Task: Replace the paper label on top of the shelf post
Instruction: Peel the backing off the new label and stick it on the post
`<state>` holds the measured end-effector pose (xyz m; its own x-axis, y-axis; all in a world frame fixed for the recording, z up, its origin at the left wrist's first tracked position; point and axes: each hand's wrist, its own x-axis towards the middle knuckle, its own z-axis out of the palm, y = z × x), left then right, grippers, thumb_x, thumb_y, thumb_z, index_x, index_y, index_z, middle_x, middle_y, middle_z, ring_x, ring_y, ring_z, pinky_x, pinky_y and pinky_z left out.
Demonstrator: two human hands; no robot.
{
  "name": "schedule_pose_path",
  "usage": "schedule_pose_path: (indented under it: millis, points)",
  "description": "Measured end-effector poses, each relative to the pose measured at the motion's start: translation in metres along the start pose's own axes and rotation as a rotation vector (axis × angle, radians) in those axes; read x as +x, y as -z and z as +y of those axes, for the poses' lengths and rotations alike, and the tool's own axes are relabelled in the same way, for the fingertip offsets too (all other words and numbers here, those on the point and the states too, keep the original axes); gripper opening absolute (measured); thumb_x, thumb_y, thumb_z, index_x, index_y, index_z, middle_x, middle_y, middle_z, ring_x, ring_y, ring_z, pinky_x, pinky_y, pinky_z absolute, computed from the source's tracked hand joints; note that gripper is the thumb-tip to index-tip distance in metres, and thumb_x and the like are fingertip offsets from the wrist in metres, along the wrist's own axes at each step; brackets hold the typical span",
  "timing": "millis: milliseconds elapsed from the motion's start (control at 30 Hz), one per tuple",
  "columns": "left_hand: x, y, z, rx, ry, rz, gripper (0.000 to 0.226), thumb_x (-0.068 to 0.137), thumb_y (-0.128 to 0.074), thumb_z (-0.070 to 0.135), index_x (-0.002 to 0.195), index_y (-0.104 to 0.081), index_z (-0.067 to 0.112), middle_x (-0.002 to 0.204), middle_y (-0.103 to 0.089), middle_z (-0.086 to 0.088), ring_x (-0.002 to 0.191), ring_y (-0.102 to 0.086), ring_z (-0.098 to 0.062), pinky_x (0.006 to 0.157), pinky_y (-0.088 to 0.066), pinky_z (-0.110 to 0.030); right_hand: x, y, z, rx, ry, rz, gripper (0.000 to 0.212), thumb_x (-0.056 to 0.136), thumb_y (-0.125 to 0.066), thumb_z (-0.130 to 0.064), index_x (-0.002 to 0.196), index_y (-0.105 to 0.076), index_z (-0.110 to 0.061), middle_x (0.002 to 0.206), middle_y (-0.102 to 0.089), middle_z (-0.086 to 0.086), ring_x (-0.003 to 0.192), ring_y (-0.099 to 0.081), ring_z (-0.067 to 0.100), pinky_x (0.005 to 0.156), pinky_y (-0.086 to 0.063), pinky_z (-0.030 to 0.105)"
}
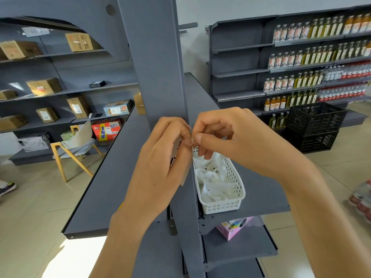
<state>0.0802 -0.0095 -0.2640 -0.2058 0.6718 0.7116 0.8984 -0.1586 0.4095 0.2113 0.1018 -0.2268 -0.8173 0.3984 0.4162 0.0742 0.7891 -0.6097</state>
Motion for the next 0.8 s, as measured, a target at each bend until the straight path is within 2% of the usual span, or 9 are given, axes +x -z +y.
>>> schedule_pose_path:
  millis: [100,200,333,467,533,667,700,800]
  points:
    - [0.001,0.000,-0.002,0.018,0.002,0.040,0.010,0.093,-0.054,0.002,0.087,-0.060,0.008,0.100,-0.060,0.002,0.097,-0.055,-0.003,0.083,-0.038,-0.006,0.000,0.000,0.001,0.014,-0.010,0.010,0.017,0.093,-0.060,-0.011,0.079,-0.068,-0.018,0.072,-0.076,-0.004,0.063,-0.074,0.001,0.065,-0.055,0.012]
    - [0.002,0.000,-0.004,0.033,0.009,0.067,0.011,0.093,-0.056,0.003,0.086,-0.061,0.010,0.101,-0.061,0.004,0.098,-0.053,0.001,0.083,-0.038,-0.004,0.000,0.000,0.002,0.014,-0.019,0.032,0.015,0.092,-0.060,-0.012,0.079,-0.067,-0.016,0.073,-0.076,-0.002,0.064,-0.074,0.005,0.070,-0.059,0.021]
    - [0.002,0.001,-0.004,0.038,0.004,0.079,0.012,0.094,-0.056,0.003,0.086,-0.061,0.010,0.099,-0.062,0.003,0.096,-0.054,-0.002,0.081,-0.039,-0.007,0.002,0.000,0.003,-0.024,-0.023,0.040,0.014,0.092,-0.058,-0.016,0.080,-0.066,-0.017,0.074,-0.075,-0.002,0.063,-0.074,0.006,0.071,-0.059,0.033]
    - [0.001,0.002,-0.004,-0.020,0.014,0.091,0.012,0.097,-0.053,0.006,0.090,-0.061,0.010,0.101,-0.061,0.006,0.092,-0.057,-0.007,0.074,-0.043,-0.013,0.004,0.001,0.011,-0.041,-0.061,0.069,0.012,0.091,-0.060,-0.016,0.081,-0.067,-0.019,0.075,-0.076,-0.003,0.063,-0.074,0.004,0.077,-0.060,0.037]
    - [0.001,0.003,-0.004,-0.045,0.011,0.094,0.011,0.098,-0.053,0.007,0.093,-0.062,0.010,0.105,-0.060,0.007,0.096,-0.058,-0.007,0.074,-0.046,-0.015,0.005,0.002,0.015,-0.038,-0.076,0.066,0.012,0.091,-0.060,-0.015,0.082,-0.067,-0.018,0.075,-0.076,-0.003,0.064,-0.075,0.006,0.078,-0.060,0.037]
    - [0.002,0.002,-0.001,-0.073,-0.005,0.107,0.013,0.098,-0.052,0.005,0.089,-0.061,0.008,0.113,-0.060,0.003,0.104,-0.056,0.001,0.077,-0.043,-0.008,0.008,0.001,0.023,-0.040,-0.103,0.045,0.013,0.091,-0.059,-0.013,0.082,-0.067,-0.019,0.075,-0.076,-0.002,0.065,-0.075,0.008,0.077,-0.060,0.040]
    - [0.002,0.002,0.000,-0.081,-0.008,0.110,0.013,0.097,-0.052,0.004,0.088,-0.060,0.007,0.114,-0.061,0.002,0.104,-0.055,0.001,0.078,-0.044,-0.007,0.009,0.001,0.026,-0.036,-0.109,0.038,0.014,0.092,-0.060,-0.013,0.082,-0.067,-0.019,0.076,-0.076,-0.002,0.066,-0.076,0.008,0.072,-0.060,0.036]
    - [0.003,0.002,0.002,-0.100,-0.022,0.117,0.014,0.097,-0.051,0.003,0.087,-0.060,0.007,0.113,-0.061,0.000,0.102,-0.056,0.003,0.078,-0.044,-0.007,0.011,0.002,0.034,-0.019,-0.128,0.019,0.014,0.093,-0.060,-0.012,0.083,-0.069,-0.017,0.076,-0.077,0.000,0.066,-0.076,0.010,0.056,-0.050,0.013]
